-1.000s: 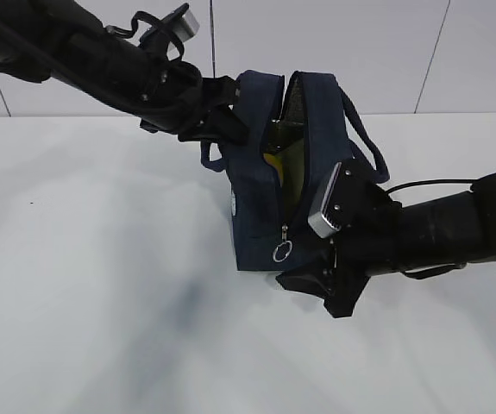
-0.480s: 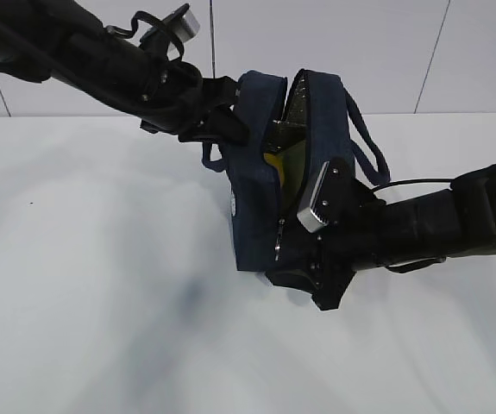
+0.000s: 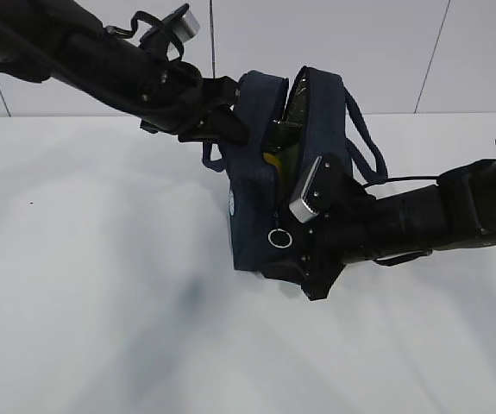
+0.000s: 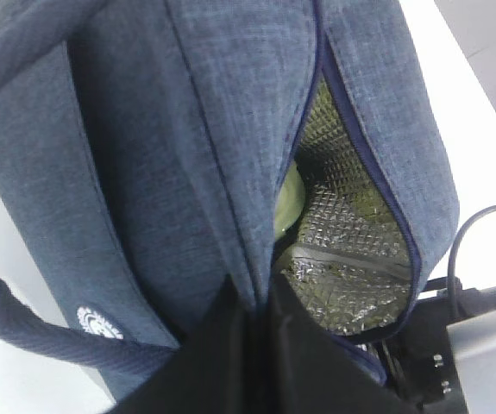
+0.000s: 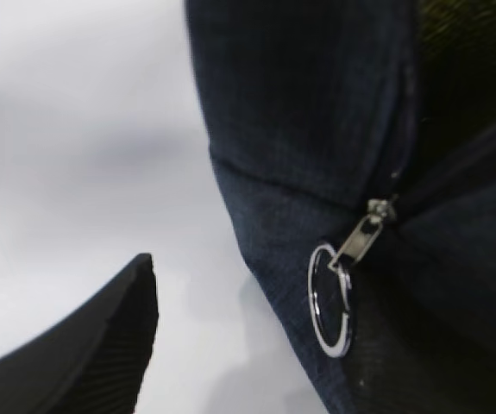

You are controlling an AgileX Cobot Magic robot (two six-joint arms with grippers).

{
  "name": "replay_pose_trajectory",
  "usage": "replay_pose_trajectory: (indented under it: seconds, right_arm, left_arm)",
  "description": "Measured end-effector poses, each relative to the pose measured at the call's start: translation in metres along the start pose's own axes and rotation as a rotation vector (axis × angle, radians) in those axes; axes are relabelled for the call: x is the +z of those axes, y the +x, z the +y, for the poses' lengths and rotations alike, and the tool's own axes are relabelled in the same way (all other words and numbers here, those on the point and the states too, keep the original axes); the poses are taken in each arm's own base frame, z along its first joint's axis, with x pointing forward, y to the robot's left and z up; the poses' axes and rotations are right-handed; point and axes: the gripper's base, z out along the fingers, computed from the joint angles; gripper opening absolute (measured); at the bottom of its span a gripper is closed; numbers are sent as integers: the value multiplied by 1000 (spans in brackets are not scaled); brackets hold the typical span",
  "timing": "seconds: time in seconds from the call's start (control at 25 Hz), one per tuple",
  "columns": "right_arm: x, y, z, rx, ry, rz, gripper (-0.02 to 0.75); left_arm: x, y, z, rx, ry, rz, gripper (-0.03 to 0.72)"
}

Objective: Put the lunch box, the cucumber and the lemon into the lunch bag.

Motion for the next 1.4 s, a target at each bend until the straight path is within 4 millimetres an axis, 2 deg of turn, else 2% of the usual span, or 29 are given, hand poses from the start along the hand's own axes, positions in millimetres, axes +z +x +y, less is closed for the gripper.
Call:
replay_pose_trajectory:
  seconds: [0.24, 0.48, 0.64, 1.16, 1.4]
  right_arm:
    - [0, -5, -4, 2, 7, -11, 476]
    - [0, -5, -4, 10, 10, -9, 368]
    - [0, -5, -4, 14, 11, -7, 325]
    - [1, -2, -6, 59, 27, 16, 316]
    - [7, 7, -5, 86, 9, 27, 316]
  left_arm:
    - [0, 0, 0, 0, 0, 0, 2]
    - [0, 0, 0, 0, 0, 0, 2]
    - [0, 0, 0, 0, 1, 1, 2]
    - [0, 0, -1, -8, 7, -3, 2]
    - [0, 0, -1, -8, 9, 0, 2]
